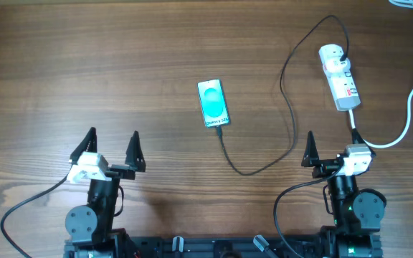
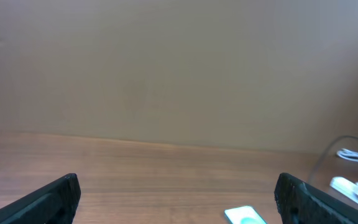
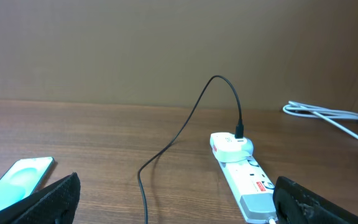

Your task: Plug charger to phone and switch on socket

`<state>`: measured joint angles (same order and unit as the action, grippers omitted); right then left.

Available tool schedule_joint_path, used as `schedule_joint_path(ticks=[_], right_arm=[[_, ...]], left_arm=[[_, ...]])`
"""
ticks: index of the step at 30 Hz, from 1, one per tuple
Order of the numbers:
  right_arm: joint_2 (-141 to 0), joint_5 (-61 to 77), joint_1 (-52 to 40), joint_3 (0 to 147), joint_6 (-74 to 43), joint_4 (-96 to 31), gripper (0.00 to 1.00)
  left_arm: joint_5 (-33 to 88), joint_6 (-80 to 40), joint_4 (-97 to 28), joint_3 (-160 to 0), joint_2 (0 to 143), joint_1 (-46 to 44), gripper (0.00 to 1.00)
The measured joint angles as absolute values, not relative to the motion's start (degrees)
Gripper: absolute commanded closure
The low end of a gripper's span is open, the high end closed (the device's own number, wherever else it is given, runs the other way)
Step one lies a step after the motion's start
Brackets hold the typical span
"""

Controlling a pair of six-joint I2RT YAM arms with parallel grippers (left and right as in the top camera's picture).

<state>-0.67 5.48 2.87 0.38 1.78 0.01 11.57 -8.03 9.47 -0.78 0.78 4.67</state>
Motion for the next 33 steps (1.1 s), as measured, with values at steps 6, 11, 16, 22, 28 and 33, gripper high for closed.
schedule_joint_path(ticks=[6, 11, 16, 22, 28, 33], right_arm=[[-0.7, 5.5, 2.9, 0.4, 1.8, 0.0, 0.00], [-0.7, 5.5, 2.9, 0.4, 1.8, 0.0, 0.00], [-0.7, 5.5, 2.9, 0.4, 1.8, 0.0, 0.00], [-0.7, 5.5, 2.9, 0.4, 1.8, 0.0, 0.00], [-0.7, 5.5, 2.9, 0.4, 1.8, 0.0, 0.00], [-0.7, 5.5, 2.9, 0.4, 1.8, 0.0, 0.00]], left_arm=[[2.7, -8.2, -3.1, -0.6, 0.7, 2.4, 0.00], [-0.6, -4.3, -3.9, -0.5, 0.7, 0.8, 0.00], [-1.3, -1.6, -4.0, -0.5, 0.7, 0.8, 0.00], [-1.7, 0.1, -4.0, -0.5, 0.7, 0.8, 0.00], [-1.7, 2.8, -4.0, -0.5, 0.7, 1.6, 0.00], [-2.1, 2.1, -4.0, -0.5, 0.7, 1.6, 0.00]])
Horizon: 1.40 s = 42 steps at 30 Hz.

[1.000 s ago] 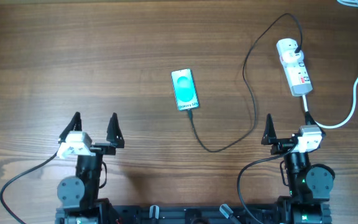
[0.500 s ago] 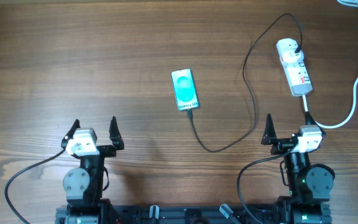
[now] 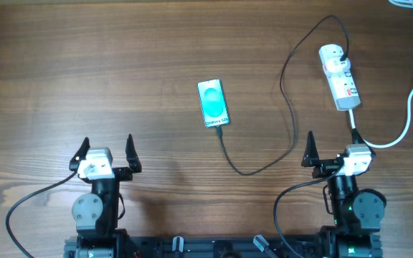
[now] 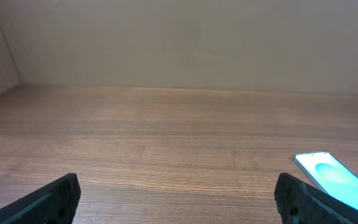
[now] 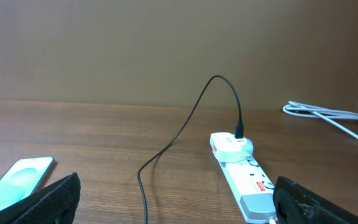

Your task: Plug charger to phone and switch on socket

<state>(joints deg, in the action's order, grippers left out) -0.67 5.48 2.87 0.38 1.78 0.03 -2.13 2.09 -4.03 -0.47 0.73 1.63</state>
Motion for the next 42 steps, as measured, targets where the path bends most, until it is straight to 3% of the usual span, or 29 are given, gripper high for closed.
schedule_joint_path(ticks=[42], right_arm=[[-0.7, 5.5, 2.9, 0.4, 1.8, 0.0, 0.00]], left_arm=[[-3.5, 2.6, -3.9, -0.5, 0.7, 1.7, 0.00]])
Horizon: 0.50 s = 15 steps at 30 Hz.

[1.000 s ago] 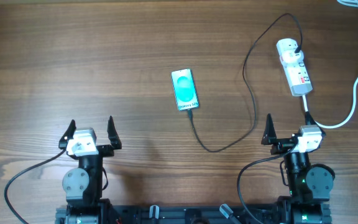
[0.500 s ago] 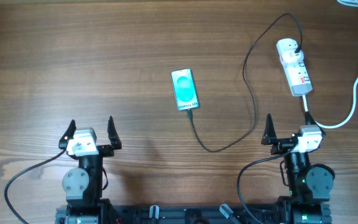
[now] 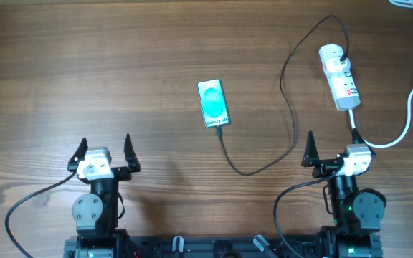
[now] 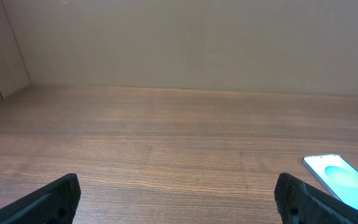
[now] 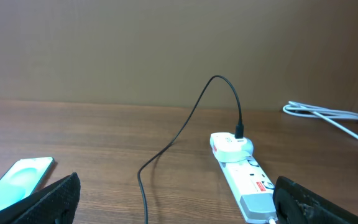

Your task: Plug charger to phone and switch on socket

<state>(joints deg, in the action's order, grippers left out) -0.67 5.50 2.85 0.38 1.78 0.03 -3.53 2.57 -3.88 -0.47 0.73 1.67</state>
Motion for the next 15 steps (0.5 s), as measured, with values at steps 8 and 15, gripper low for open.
schedule_joint_path(ticks=[8, 15], right_arm=[[-0.7, 5.5, 2.5, 0.4, 1.8, 0.0, 0.00], [-0.7, 5.5, 1.6, 0.4, 1.8, 0.0, 0.00]], left_arm=[[-3.5, 2.6, -3.9, -0.5, 0.7, 1.7, 0.00], [-3.5, 2.6, -3.9, -0.5, 0.7, 1.7, 0.00]])
